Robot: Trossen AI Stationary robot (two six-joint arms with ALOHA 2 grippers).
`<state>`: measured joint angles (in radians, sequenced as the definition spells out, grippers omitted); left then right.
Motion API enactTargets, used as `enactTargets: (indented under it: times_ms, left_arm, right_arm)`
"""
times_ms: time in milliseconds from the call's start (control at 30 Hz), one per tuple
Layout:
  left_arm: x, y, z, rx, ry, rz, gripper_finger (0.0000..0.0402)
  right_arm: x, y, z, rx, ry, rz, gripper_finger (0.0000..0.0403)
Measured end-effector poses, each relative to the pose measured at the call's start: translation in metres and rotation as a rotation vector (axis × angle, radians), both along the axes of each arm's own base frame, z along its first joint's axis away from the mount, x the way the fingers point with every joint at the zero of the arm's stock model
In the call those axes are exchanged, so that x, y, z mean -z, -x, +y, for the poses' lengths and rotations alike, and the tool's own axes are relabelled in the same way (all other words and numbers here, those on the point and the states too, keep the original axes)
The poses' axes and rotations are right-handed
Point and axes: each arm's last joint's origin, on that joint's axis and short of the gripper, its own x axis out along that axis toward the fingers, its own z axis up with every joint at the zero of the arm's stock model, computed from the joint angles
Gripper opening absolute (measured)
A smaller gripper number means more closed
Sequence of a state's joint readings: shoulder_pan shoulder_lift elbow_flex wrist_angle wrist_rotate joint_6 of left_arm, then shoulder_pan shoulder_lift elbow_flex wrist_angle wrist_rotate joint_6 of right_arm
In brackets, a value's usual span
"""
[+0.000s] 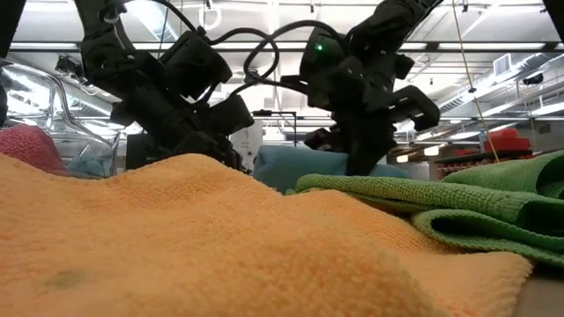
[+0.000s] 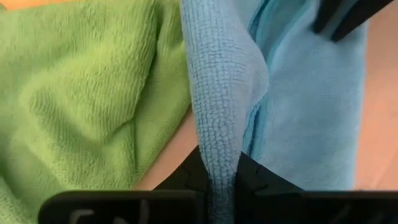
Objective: Fold microfiber towels
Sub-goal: Fold the blue microfiber cloth
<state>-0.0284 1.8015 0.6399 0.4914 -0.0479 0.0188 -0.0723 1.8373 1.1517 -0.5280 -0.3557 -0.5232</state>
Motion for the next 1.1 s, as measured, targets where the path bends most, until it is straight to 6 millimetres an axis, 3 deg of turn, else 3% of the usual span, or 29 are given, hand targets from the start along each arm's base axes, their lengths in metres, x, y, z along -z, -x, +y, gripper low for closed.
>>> enactTargets:
  times_ms: [500, 733, 900, 1100]
  left_arm:
    - [-0.002, -0.002, 0.0, 0.014, -0.018, -0.032, 0.0051]
    - [-0.002, -0.002, -0.002, 0.024, -0.021, -0.031, 0.005]
    - [-0.002, -0.002, -0.005, 0.032, -0.022, -0.028, 0.0052]
    - [-0.002, -0.001, -0.005, 0.033, -0.022, -0.027, 0.0052]
  right_arm:
    - [-0.011, -0.008, -0.02, 0.015, -0.025, -0.078, 0.0038]
    - [0.009, -0.014, -0.026, 0.038, -0.045, -0.045, 0.0038]
    - [0.01, -0.016, -0.031, 0.054, -0.038, -0.065, 0.0042]
    - [0.019, -0.018, -0.036, 0.07, -0.035, -0.056, 0.0077]
